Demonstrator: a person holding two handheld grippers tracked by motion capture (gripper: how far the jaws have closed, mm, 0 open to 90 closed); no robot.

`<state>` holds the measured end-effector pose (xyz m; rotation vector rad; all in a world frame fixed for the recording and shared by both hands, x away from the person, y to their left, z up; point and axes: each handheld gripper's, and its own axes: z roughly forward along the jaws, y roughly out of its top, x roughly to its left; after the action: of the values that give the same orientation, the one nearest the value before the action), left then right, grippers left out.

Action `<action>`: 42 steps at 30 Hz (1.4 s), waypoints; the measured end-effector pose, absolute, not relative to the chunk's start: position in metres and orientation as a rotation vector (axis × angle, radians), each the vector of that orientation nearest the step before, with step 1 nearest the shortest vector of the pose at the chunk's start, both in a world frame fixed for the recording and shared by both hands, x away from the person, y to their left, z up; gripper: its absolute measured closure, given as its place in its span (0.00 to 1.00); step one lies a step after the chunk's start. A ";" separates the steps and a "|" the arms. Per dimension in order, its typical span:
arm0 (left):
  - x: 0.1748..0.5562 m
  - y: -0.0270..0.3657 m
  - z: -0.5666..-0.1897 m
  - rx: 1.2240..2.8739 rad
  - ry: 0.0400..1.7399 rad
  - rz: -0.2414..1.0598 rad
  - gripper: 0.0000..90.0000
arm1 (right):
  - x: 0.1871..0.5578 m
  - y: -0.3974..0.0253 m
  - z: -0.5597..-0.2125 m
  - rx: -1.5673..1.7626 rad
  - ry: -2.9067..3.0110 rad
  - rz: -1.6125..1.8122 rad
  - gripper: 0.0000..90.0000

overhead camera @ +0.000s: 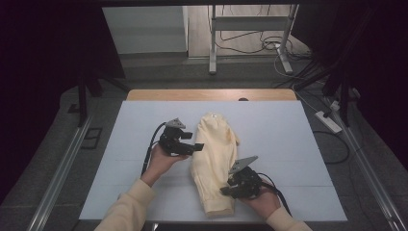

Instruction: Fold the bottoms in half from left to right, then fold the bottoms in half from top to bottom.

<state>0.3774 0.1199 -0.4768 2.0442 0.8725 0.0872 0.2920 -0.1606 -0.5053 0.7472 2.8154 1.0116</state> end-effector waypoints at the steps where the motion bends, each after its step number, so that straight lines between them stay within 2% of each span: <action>1: 0.377 0.120 -0.477 2.042 0.874 0.086 0.27 | 0.293 -0.162 -0.504 0.746 2.783 1.015 0.55; 4: 0.377 0.121 -0.477 2.042 0.872 0.088 0.27 | 0.294 -0.166 -0.500 0.760 2.702 1.027 0.43; 9: 0.378 0.121 -0.477 2.044 0.875 0.086 0.27 | 0.300 -0.173 -0.496 0.781 2.668 1.058 0.39; 42: 0.373 0.123 -0.475 2.048 0.873 0.105 0.26 | 0.317 -0.200 -0.485 0.858 2.570 1.096 0.36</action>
<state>0.3734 0.1232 -0.4746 2.0481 0.8730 0.1046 0.3173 -0.2002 -0.4851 0.8583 2.5703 1.0961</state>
